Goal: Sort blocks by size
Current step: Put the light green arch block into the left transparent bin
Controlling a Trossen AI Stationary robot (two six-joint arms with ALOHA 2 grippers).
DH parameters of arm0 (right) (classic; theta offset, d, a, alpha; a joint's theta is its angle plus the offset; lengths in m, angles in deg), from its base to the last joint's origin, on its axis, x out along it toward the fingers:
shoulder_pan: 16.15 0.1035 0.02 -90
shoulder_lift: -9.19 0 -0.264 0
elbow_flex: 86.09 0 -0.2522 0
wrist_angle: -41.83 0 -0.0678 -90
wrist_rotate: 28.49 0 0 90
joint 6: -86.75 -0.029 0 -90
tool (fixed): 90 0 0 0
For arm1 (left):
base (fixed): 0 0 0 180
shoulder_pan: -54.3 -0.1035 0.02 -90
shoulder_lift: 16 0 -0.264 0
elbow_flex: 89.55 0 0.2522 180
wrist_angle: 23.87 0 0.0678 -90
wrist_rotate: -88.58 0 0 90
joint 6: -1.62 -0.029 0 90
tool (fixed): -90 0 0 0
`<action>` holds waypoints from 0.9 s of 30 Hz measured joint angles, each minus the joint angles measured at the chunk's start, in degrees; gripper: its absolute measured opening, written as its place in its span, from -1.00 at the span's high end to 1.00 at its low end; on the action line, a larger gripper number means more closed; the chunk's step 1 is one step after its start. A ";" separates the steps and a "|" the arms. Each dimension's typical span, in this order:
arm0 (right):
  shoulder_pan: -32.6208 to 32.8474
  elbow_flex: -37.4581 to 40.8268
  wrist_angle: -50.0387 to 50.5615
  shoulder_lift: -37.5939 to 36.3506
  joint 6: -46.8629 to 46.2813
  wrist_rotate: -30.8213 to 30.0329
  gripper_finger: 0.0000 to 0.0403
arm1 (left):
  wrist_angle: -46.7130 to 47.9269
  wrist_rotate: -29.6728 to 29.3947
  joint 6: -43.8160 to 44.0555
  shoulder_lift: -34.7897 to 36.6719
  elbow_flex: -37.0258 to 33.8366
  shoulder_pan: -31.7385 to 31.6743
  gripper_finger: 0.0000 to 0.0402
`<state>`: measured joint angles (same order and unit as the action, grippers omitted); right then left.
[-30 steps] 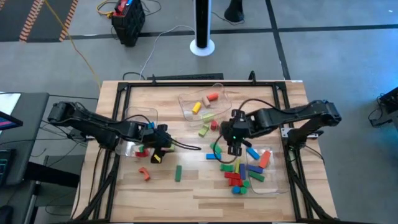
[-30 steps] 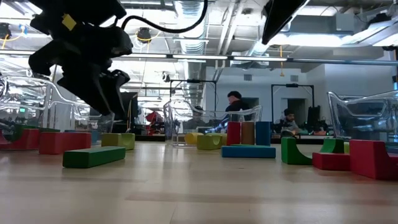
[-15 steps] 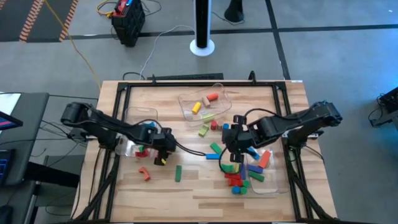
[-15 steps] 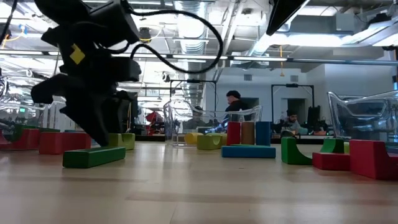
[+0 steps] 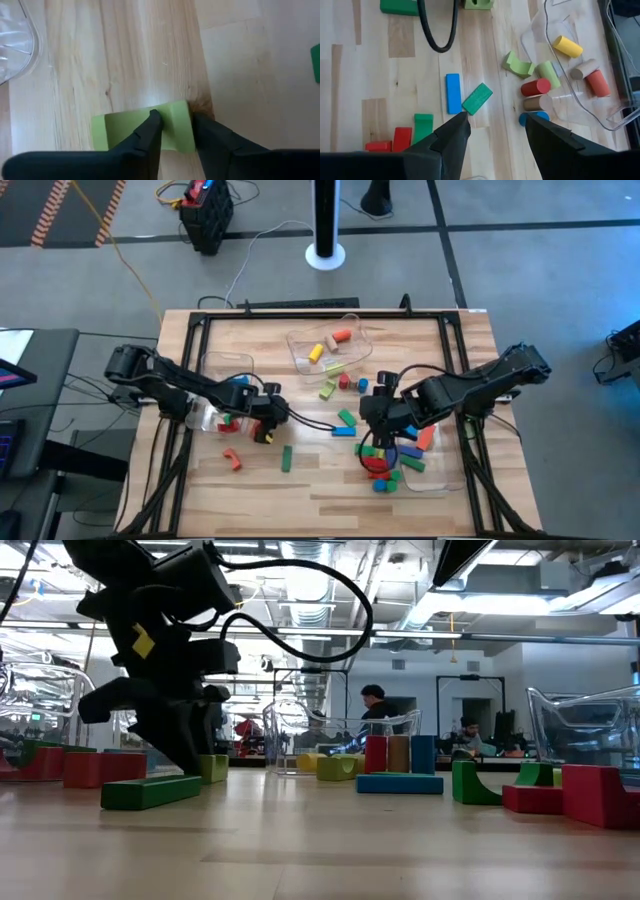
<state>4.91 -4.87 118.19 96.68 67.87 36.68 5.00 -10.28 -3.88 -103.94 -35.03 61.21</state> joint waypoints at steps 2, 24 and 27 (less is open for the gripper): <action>-0.04 0.02 0.17 0.00 -0.21 -0.75 -0.13 | -0.40 0.11 -0.53 0.63 -0.08 0.01 0.58; 6.87 0.07 0.54 0.02 4.12 -15.65 -0.13 | -14.82 8.54 -3.93 15.86 -0.21 -1.24 0.79; 8.59 2.04 -3.30 0.00 6.39 -19.61 -0.13 | -20.74 10.79 -4.53 17.91 -0.19 -1.43 0.79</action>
<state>13.50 -2.83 114.89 96.68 74.26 17.07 -15.74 0.51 -8.42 -86.03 -35.22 59.78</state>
